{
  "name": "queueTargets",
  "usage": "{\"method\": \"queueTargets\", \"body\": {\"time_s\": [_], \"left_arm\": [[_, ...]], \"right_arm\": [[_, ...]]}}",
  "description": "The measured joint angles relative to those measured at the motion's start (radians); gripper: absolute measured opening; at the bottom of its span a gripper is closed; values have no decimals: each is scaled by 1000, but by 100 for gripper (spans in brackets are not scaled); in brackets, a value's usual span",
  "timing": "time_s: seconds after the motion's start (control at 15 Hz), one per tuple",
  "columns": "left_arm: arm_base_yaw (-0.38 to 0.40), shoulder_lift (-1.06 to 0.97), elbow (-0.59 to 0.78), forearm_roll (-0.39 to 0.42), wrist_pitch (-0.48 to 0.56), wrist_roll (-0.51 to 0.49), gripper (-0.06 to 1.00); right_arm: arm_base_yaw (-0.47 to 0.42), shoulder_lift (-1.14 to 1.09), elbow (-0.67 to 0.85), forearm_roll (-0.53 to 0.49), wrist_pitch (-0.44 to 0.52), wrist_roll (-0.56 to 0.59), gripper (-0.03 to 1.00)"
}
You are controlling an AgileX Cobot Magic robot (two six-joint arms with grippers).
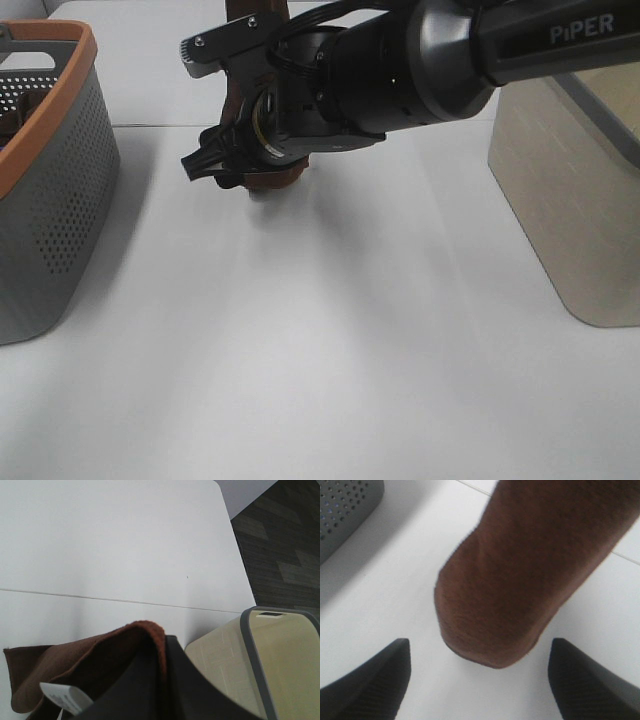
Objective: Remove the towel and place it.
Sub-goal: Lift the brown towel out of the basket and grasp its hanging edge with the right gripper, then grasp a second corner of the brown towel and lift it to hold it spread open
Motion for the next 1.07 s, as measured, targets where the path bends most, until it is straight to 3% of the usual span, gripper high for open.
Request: {"method": "queueTargets", "body": {"time_s": [0.27, 0.47, 0.53, 0.73, 1.07], "left_arm": [[0, 0, 0, 8, -7, 52, 1], [0, 0, 0, 13, -35, 52, 1], [0, 0, 0, 13, -47, 52, 1], [0, 0, 0, 14, -52, 52, 1], [0, 0, 0, -10, -52, 56, 1]], "right_arm": [[26, 0, 0, 172, 89, -118, 73], [104, 0, 0, 165, 96, -184, 73], [144, 1, 0, 119, 111, -190, 73], [208, 53, -1, -143, 192, -157, 73], [208, 150, -1, -567, 326, 132, 73]]}}
